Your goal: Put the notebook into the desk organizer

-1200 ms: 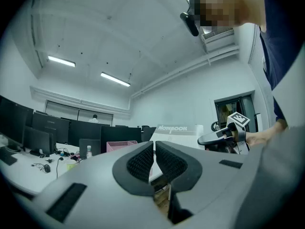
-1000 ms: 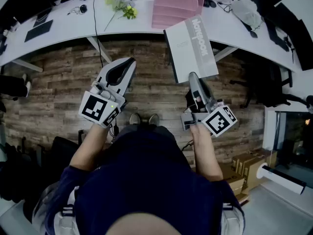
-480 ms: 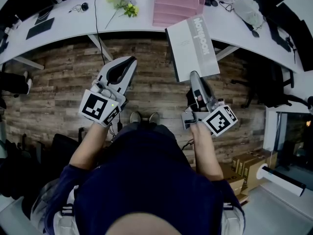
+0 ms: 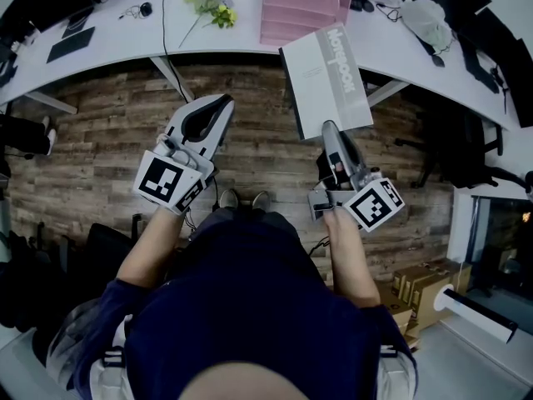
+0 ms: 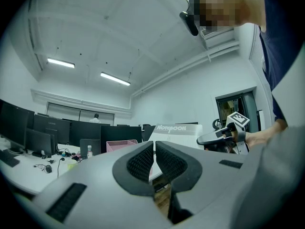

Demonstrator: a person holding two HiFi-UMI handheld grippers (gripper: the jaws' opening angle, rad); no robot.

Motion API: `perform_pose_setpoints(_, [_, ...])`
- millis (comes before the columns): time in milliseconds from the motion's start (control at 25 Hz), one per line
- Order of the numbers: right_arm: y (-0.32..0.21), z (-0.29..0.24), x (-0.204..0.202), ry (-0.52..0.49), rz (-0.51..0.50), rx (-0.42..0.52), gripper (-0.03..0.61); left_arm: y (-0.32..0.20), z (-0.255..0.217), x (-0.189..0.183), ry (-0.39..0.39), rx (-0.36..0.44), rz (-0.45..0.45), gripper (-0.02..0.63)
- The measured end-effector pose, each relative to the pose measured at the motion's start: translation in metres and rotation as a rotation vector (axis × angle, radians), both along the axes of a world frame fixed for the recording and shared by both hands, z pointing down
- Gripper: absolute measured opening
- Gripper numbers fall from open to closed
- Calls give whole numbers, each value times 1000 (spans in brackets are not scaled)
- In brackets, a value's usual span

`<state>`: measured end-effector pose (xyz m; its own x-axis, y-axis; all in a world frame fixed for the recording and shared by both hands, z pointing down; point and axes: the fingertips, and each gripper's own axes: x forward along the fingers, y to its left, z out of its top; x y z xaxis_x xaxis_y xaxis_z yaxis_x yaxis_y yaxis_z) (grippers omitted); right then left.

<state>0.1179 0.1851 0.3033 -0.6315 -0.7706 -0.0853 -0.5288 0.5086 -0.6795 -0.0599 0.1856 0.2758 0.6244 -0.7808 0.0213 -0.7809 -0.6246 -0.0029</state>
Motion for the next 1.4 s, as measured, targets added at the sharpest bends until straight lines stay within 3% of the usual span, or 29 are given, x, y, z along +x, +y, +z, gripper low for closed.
perform_pose_setpoints(560, [-18, 2, 35, -15, -4, 20, 12, -17, -2, 34, -16, 17, -2, 38])
perform_pose_setpoints(1400, [-75, 10, 29, 14, -5, 8, 11, -78, 10, 24, 18, 11, -15, 38])
